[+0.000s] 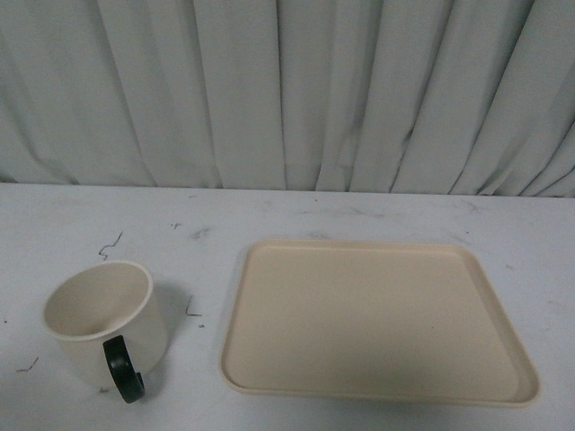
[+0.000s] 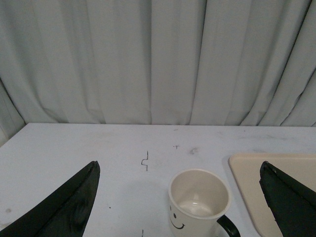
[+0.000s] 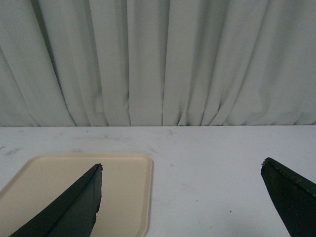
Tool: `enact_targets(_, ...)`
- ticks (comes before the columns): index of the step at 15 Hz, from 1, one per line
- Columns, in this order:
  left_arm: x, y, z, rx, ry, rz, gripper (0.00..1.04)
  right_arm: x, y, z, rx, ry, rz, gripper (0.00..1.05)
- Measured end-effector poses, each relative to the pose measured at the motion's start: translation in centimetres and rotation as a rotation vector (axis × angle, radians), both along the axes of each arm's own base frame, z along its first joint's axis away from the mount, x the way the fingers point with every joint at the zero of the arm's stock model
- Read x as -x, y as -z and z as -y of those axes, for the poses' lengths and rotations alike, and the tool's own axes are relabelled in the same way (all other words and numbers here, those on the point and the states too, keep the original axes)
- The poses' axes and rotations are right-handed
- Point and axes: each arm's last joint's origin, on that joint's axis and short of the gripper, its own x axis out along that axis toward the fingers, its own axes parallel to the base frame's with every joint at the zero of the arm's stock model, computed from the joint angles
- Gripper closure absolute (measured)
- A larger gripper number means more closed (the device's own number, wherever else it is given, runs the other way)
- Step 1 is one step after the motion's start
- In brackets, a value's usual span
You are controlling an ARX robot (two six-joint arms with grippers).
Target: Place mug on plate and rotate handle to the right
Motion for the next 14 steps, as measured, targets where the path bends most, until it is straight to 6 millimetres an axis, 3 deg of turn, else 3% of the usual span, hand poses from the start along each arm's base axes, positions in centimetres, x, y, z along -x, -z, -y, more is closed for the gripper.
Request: enact_targets(14, 0.0, 0.0, 0.0, 0.0, 0.0, 0.0, 0.07, 0.0, 0.0, 0.0, 0.0, 0.0, 0.0, 0.06)
